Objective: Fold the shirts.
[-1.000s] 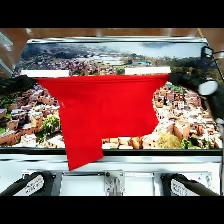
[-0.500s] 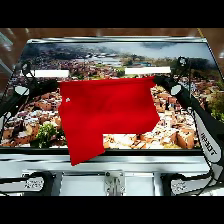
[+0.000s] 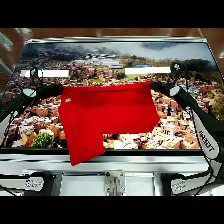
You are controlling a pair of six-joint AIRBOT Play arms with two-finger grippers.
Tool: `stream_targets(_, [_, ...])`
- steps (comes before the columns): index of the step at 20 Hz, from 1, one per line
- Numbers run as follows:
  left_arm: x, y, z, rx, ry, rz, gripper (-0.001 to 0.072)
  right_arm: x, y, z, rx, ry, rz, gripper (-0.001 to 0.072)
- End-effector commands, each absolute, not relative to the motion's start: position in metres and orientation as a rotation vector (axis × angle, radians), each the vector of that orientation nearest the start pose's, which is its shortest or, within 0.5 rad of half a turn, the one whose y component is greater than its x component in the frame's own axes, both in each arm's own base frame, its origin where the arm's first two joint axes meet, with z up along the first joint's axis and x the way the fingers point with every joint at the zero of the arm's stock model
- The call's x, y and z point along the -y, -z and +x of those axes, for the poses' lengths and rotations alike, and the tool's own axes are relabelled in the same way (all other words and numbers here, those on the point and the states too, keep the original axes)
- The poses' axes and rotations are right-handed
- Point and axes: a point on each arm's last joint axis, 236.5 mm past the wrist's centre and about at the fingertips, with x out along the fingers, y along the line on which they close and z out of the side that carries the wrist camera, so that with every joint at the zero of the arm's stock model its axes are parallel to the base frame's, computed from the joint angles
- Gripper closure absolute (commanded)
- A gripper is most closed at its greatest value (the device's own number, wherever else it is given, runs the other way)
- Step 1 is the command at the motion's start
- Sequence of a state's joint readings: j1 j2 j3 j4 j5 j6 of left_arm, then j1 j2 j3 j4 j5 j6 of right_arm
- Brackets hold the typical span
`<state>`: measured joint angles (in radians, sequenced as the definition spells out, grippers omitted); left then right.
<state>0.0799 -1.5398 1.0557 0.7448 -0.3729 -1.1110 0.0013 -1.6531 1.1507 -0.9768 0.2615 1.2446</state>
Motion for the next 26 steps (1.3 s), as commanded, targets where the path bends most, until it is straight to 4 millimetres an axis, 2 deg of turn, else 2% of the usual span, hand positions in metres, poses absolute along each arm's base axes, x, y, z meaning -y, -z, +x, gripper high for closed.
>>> stream_targets(1, [0.031, 0.052, 0.498, -0.889, 0.131, -0.468, 0.0663, -0.035, 0.077, 0.524, -0.9, -0.082, 0.356, 0.0642])
stream_targets(4, [0.029, 0.068, 0.471, -1.02, 0.176, -0.536, 0.0664, -0.024, 0.089, 0.504, -1.002, -0.073, 0.428, 0.0642])
stream_targets(7, [0.034, 0.091, 0.454, -1.129, 0.164, -0.639, 0.0663, -0.023, 0.091, 0.498, -1.028, -0.072, 0.444, 0.0642])
stream_targets(10, [0.043, 0.109, 0.446, -1.193, 0.151, -0.688, 0.0663, -0.028, 0.102, 0.492, -1.073, -0.057, 0.499, 0.0642])
stream_targets(13, [0.041, 0.109, 0.448, -1.194, 0.137, -0.708, 0.0663, -0.034, 0.115, 0.48, -1.141, -0.068, 0.519, 0.0641])
stream_targets(14, [0.04, 0.106, 0.449, -1.194, 0.133, -0.721, 0.0638, -0.034, 0.115, 0.48, -1.14, -0.069, 0.519, 0.0603])
stream_targets(15, [0.039, 0.101, 0.45, -1.194, 0.144, -0.724, 0.0525, -0.033, 0.112, 0.481, -1.133, -0.068, 0.521, 0.042])
stream_targets(16, [0.038, 0.093, 0.452, -1.197, 0.161, -0.73, 0.0403, -0.031, 0.106, 0.481, -1.127, -0.07, 0.523, 0.0173])
stream_targets(17, [0.035, 0.083, 0.453, -1.204, 0.186, -0.74, 0.0332, -0.027, 0.096, 0.48, -1.114, -0.076, 0.514, 0.0115])
stream_targets(20, [0.02, 0.04, 0.445, -1.248, 0.288, -0.771, 0.0315, 0.005, 0.052, 0.47, -1.074, -0.066, 0.468, 0.0116])
stream_targets(21, [0.012, 0.027, 0.435, -1.276, 0.315, -0.771, 0.0324, 0.02, 0.043, 0.457, -1.097, -0.055, 0.444, 0.0116])
stream_targets(23, [-0.009, 0.02, 0.397, -1.372, 0.304, -0.711, 0.0343, 0.041, 0.043, 0.408, -1.261, -0.052, 0.442, 0.0117])
stream_targets(25, [-0.022, 0.031, 0.349, -1.477, 0.245, -0.67, 0.0341, 0.047, 0.054, 0.359, -1.436, -0.072, 0.51, 0.0117])
stream_targets(26, [-0.017, 0.04, 0.326, -1.508, 0.233, -0.707, 0.0312, 0.046, 0.058, 0.342, -1.487, -0.088, 0.543, 0.0117])
